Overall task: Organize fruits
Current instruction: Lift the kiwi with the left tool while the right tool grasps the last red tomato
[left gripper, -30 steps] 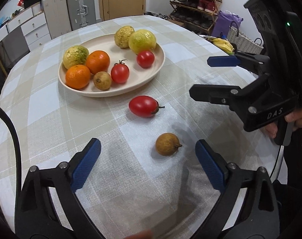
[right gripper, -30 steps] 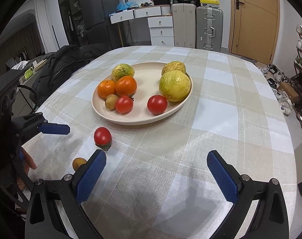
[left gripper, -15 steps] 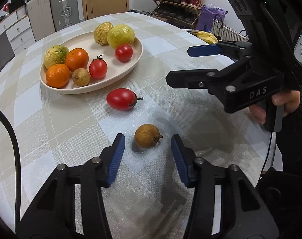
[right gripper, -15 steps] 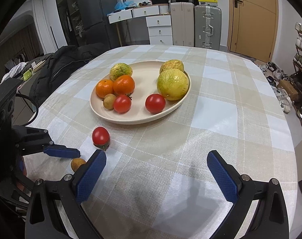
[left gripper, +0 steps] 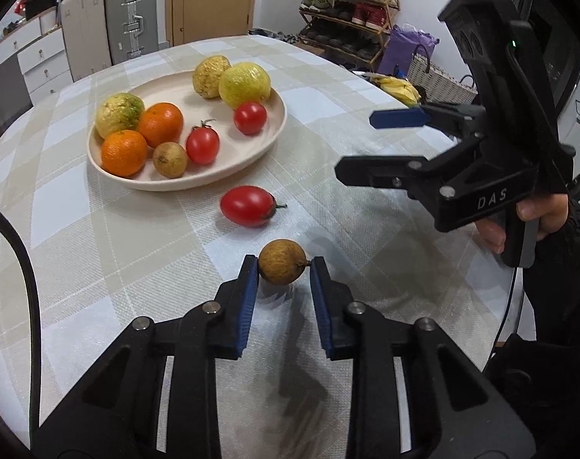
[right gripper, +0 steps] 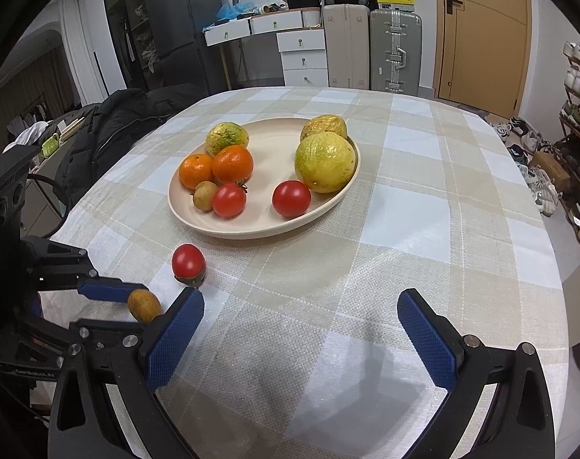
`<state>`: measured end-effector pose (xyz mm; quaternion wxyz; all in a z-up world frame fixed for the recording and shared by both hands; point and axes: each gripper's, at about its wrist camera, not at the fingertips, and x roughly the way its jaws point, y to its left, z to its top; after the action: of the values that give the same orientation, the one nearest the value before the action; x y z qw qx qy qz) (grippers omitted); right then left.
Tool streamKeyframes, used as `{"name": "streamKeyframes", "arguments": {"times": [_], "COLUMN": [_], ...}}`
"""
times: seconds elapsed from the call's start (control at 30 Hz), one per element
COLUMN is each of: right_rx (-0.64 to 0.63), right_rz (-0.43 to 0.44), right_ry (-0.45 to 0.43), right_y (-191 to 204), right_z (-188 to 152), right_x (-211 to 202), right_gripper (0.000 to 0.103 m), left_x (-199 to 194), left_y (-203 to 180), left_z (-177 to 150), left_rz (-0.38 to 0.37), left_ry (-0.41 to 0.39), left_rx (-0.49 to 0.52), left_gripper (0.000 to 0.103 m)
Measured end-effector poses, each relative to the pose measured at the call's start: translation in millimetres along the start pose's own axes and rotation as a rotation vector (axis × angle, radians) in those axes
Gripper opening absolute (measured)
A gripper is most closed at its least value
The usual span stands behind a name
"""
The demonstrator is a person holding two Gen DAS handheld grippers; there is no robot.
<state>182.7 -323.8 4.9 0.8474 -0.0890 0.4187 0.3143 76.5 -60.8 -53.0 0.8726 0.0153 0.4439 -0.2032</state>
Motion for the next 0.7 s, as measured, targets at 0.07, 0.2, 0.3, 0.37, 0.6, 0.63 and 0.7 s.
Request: {"name": "streamKeyframes", "arguments": {"times": [0.07,0.2,0.3,0.37,0.6,0.63,0.7], "right_rx": [-0.001,-0.02,-0.041,-0.052,-0.086,-0.096,-0.12], "right_rz": [0.009,0.03,0.057,0.07,0.134,0.145,0.153], "right_ry": [0.001,0.016,0.027,0.037,0.035,0.044,0.06], "right_y": [1.3,8.7,17.2,22.7,36.5,39.3,46.0], "right_z": [-0.1,0.2,0.1,-0.3,-1.6,-1.3,-1.1], "right_x": [0.7,4.9,8.7,12.0,16.6,18.7,22.6], "right_gripper": [0.103,0.103,0.103,0.103,0.094,0.087,0.08], "left_x": [-5.7,-15.1,-21.6,-25.0,-43.0,-44.4,-46.3], "left_y": [6.0,19.9,28.7,34.2,57.4,61.1,67.2], "left_z": [1.6,4.5,6.8,8.0,9.4,9.2,9.3], "left_rz": [0.015,0.036,0.048,0.058,0.109,0.119,0.123], "left_ry": [-0.024,-0.07,-0.102,-0.122,-0.183,-0.191,-0.198], "left_rx": [-0.019,-0.068,-0.097,-0.115,-0.182,-0.197,-0.218], "left_gripper": [0.025,0.025,0.025,0.025,0.025,0.025,0.025]}}
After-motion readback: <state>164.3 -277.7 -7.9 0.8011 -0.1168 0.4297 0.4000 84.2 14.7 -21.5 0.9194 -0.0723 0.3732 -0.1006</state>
